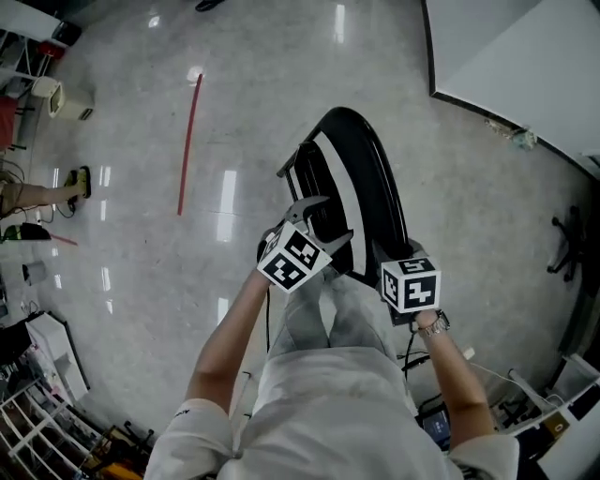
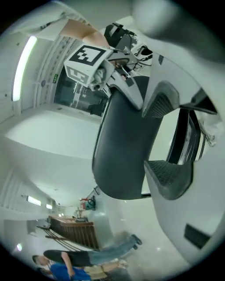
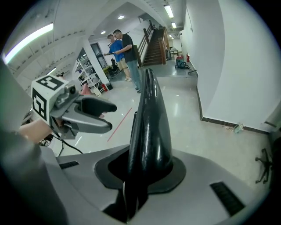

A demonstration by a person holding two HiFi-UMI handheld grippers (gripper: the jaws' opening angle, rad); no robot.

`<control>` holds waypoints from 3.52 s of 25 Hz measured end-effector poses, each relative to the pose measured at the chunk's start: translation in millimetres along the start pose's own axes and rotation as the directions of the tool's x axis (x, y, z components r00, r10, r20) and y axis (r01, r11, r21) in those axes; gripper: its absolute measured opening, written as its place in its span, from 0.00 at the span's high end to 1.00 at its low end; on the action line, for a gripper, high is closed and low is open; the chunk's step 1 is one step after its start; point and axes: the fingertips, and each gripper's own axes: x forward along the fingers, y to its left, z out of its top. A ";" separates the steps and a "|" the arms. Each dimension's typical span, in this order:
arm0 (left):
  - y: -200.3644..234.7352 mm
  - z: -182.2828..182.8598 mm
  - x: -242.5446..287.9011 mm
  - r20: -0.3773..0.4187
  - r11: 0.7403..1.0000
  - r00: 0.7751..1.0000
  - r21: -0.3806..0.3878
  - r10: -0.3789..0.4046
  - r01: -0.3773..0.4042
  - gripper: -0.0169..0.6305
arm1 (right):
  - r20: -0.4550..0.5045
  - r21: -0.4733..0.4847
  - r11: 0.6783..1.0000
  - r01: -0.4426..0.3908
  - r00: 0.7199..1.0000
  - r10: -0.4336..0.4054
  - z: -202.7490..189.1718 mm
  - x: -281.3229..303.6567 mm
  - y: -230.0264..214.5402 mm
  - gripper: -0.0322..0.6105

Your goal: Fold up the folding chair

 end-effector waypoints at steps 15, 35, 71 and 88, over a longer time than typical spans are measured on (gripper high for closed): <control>23.6 77.3 -71.8 -0.267 0.706 0.952 0.645 -0.149 0.292 0.51 | -0.013 -0.030 0.996 0.081 0.997 -0.081 8.2 -0.8 77.0 0.85; 4.9 52.1 -5.5 -0.665 0.081 0.744 0.747 0.063 0.660 0.60 | -0.018 -0.036 0.997 0.064 0.998 -0.065 -1.8 -13.1 64.0 0.87; -10.2 82.5 95.8 -0.899 0.031 0.386 0.401 0.206 0.916 0.88 | -0.094 -0.086 0.987 -0.135 0.987 0.127 12.0 -38.7 -78.4 0.87; 9.6 161.2 149.2 -0.868 0.225 0.467 0.495 0.166 0.840 0.88 | -0.144 -0.326 0.934 -0.145 0.984 0.103 72.9 -57.0 -174.5 0.88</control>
